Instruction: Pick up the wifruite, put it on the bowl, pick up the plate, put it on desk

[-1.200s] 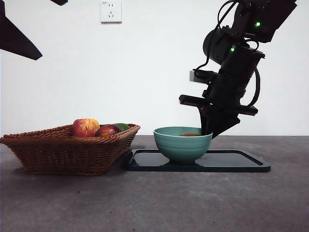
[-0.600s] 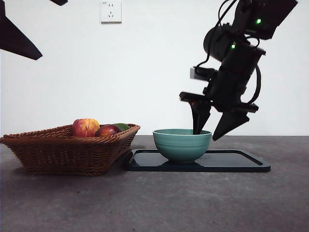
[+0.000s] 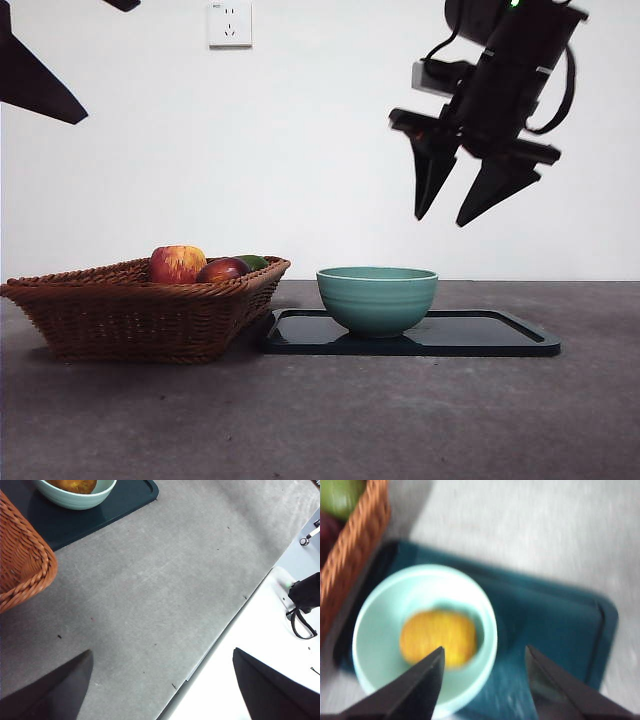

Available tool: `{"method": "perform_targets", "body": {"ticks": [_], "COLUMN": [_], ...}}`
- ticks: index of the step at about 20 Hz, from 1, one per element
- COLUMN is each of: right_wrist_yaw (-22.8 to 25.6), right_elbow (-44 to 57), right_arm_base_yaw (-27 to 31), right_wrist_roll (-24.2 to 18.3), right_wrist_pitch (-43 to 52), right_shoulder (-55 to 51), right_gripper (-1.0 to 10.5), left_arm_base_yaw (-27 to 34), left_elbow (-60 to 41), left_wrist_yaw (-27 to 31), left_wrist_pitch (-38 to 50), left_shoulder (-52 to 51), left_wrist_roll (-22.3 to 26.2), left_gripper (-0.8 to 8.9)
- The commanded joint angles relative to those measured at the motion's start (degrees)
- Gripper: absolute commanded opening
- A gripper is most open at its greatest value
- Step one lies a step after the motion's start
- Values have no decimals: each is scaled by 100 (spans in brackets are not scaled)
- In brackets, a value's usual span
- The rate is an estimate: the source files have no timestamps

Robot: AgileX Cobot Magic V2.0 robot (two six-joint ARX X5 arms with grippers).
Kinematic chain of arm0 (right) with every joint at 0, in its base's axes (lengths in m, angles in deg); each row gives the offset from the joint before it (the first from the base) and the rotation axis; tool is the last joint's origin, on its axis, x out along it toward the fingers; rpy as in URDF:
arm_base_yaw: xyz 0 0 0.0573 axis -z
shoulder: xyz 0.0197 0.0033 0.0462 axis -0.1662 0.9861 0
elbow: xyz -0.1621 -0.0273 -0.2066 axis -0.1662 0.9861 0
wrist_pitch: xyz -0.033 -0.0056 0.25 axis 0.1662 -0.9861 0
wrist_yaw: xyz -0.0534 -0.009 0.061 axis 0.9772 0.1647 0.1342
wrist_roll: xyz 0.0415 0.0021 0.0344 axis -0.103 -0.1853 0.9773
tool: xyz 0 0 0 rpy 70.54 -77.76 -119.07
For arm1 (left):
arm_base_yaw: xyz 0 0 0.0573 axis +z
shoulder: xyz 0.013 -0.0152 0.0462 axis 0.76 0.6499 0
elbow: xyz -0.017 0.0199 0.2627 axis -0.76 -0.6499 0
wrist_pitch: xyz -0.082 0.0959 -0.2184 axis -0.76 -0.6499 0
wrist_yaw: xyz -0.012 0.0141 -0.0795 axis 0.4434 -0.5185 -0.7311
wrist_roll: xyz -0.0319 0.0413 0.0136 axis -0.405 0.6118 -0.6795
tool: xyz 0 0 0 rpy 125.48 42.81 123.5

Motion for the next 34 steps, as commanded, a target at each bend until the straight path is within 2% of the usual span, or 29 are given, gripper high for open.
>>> {"method": "perform_targets", "body": {"ticks": [1,6,9,16,22,26,29,34], "right_wrist_yaw": [-2,-173,-326,-317,-356,-968,-1056,-1058], "right_elbow": [-129,-129,-127,-11,907,1814,2194,2212], "right_arm_base_yaw": [-35,-142,-339,-942,-1108,-1108,-1106,-1106], "right_wrist_roll": [-168,-372,-380,-382,-367,-345,-341,-350], "right_wrist_pitch": [-199,-1027,-1403,-2131,-2264,-2184,-2096,-2092], "right_shoulder": [-203,-931,-1506,-2903,-4332,-5123,-5418,-5440], "right_gripper": [258,258,258,258,258,258,257,258], "left_arm_base_yaw": [-35,-35,-35,-37,-37,-37,-37,-35], "left_elbow": [37,37,37,37,37,37,37,37], "left_wrist_yaw": [-9,-9,-9,-9,-11,-11,-9,-11], "left_wrist_pitch": [46,57,61,57,57,50,57,55], "left_shoulder": [26,26,26,26,26,26,26,26], "left_wrist_roll": [129,153,175,175,175,173,175,173], "left_gripper": [432,431,431,431,431,431,432,431]}}
